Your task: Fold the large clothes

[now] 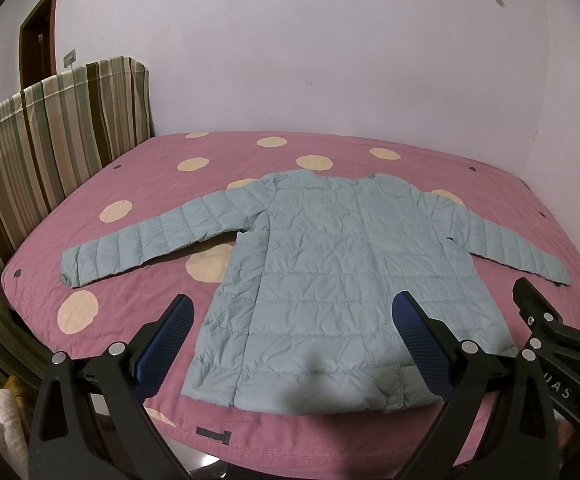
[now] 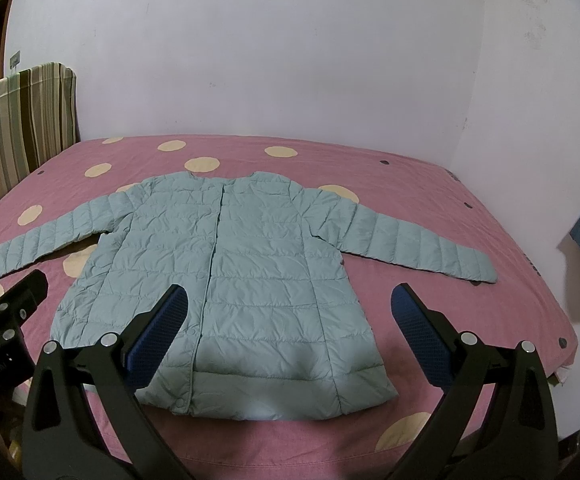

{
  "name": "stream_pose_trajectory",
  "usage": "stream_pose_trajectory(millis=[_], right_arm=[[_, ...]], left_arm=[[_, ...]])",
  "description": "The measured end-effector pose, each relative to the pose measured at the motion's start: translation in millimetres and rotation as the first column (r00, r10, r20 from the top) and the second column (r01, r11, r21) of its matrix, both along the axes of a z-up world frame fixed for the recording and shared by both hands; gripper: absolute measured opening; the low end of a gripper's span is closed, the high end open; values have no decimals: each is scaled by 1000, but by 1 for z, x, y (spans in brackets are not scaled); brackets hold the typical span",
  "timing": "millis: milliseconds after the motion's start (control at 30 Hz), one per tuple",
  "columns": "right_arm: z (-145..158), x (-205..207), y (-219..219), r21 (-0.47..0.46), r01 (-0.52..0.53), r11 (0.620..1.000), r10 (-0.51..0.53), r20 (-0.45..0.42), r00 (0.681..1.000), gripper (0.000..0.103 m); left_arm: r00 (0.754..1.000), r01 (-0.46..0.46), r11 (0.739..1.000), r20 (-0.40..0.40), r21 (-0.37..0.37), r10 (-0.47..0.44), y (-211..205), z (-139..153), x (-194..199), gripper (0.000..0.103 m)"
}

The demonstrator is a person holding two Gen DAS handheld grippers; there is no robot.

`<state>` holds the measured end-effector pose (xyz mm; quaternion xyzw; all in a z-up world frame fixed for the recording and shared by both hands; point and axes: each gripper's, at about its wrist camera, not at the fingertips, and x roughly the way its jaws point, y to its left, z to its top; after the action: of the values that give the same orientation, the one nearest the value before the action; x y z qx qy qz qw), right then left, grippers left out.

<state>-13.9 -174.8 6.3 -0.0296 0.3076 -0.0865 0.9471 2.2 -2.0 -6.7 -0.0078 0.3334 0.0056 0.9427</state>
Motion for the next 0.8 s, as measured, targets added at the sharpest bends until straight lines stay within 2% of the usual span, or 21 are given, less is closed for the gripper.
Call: stream_pose_trajectory(millis=[800], right_arm=[[-4,2,1,2,-1,1000,1,-6,1000,101]], left_arm=[[1000,0,1000,-4,1,0,0,-3,0,99]])
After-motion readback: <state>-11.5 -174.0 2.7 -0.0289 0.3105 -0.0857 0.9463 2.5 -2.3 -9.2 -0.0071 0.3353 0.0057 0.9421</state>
